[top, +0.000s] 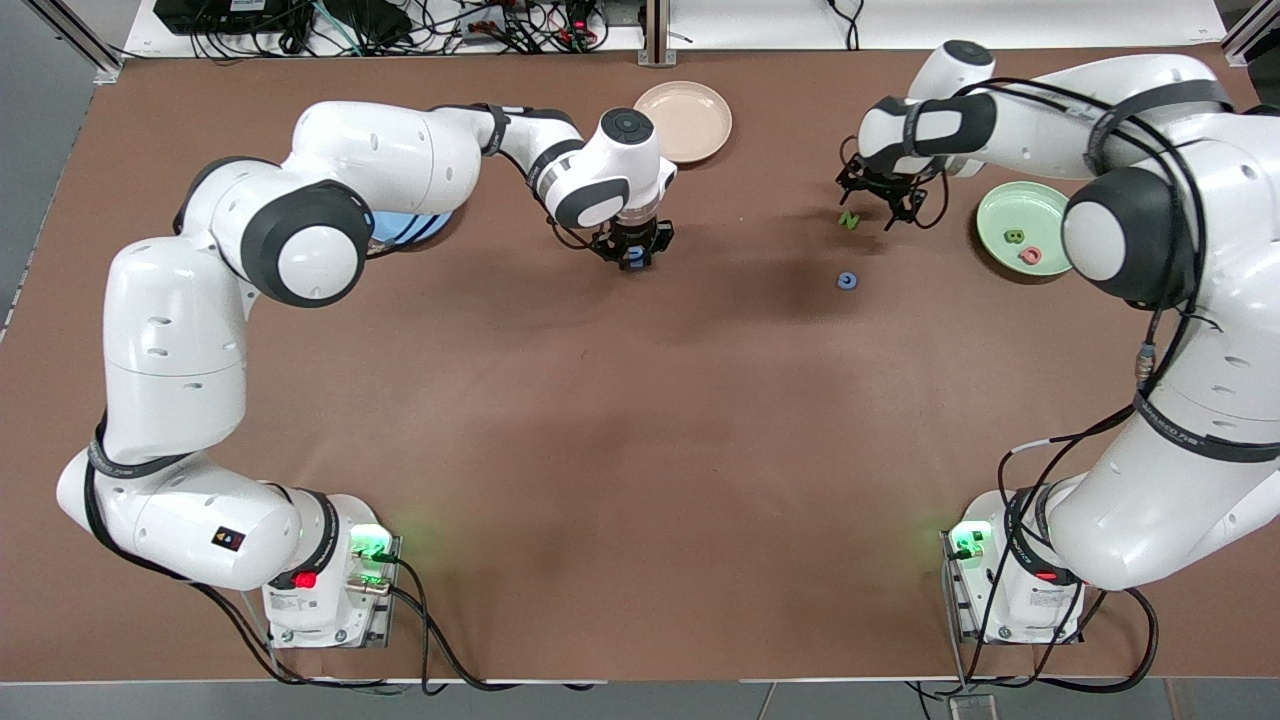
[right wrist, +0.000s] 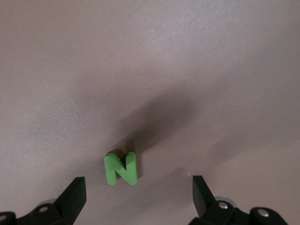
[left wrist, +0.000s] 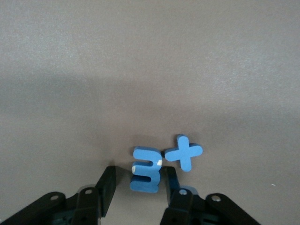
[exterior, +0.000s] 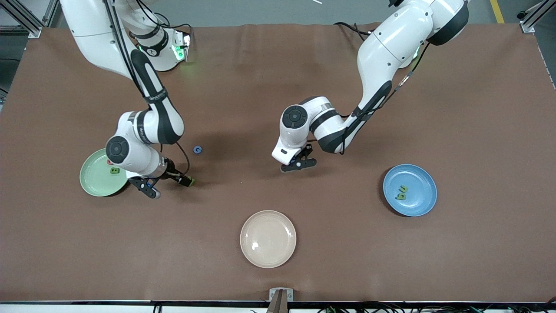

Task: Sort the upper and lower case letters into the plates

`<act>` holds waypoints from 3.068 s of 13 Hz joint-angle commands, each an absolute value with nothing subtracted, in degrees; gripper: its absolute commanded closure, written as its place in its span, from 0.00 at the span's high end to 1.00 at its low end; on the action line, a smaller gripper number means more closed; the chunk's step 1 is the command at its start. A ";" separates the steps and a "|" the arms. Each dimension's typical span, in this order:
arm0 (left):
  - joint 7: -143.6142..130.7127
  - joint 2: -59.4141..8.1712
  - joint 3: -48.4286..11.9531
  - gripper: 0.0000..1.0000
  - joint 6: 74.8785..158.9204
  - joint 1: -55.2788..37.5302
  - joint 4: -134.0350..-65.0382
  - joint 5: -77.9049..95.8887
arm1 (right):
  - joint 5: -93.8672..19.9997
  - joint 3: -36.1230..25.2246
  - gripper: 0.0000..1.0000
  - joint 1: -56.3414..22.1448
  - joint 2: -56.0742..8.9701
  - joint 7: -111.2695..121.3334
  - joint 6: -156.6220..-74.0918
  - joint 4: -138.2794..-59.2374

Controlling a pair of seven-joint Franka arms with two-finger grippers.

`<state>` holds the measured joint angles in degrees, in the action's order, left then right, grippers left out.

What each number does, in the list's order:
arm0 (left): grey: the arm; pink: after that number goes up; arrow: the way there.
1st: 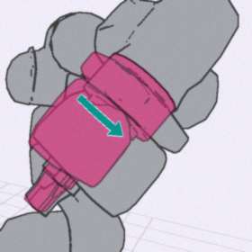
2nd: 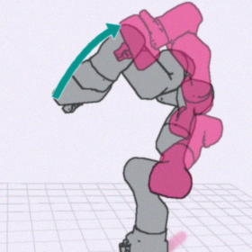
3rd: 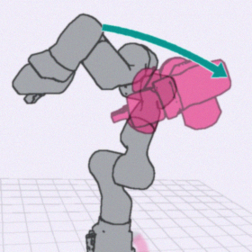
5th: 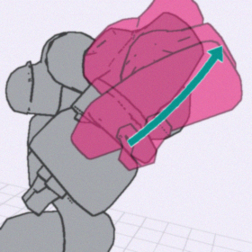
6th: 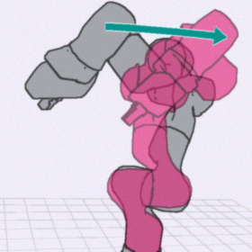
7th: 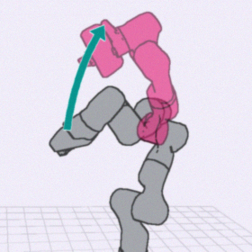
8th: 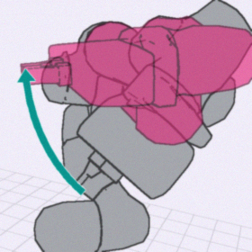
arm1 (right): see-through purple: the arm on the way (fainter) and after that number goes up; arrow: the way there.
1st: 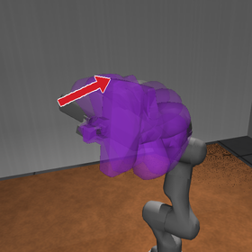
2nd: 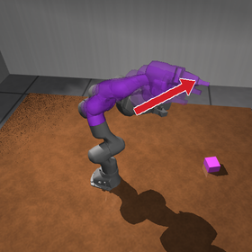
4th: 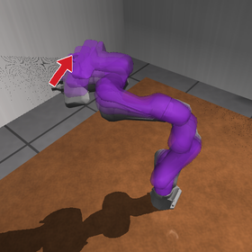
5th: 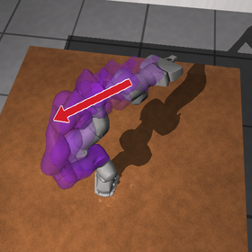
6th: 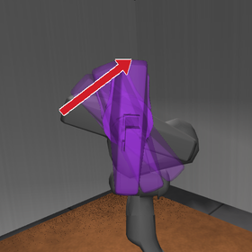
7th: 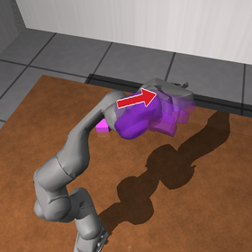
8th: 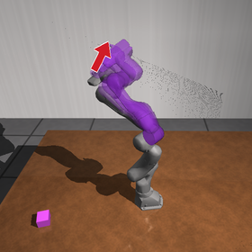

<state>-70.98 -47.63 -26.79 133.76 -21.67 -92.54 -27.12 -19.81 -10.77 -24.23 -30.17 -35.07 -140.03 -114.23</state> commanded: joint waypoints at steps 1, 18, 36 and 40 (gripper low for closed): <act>-71.10 -48.78 -26.89 0.03 133.95 -21.53 -90.97 -28.65 | -20.65 -11.95 0.99 -26.80 -32.60 -38.23 -140.71 -112.41; -47.56 -38.50 -27.33 0.01 117.42 7.81 -92.54 -29.09 | -17.40 -20.81 0.19 -28.74 -29.02 -29.22 -130.82 -111.27; -80.03 -44.20 -36.30 0.98 125.15 -7.01 -91.33 -25.66 | -19.51 -31.38 0.25 -12.31 -32.87 31.55 -131.75 -113.64; -103.04 -47.54 -28.25 0.95 127.09 -19.65 -86.32 -26.11 | -19.78 -31.38 0.91 -13.00 -32.52 31.20 -130.96 -113.64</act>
<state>-95.33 -45.51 -33.18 127.02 -13.74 -90.53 -26.52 -18.95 -31.77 -12.99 -33.52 30.58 -131.24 -113.29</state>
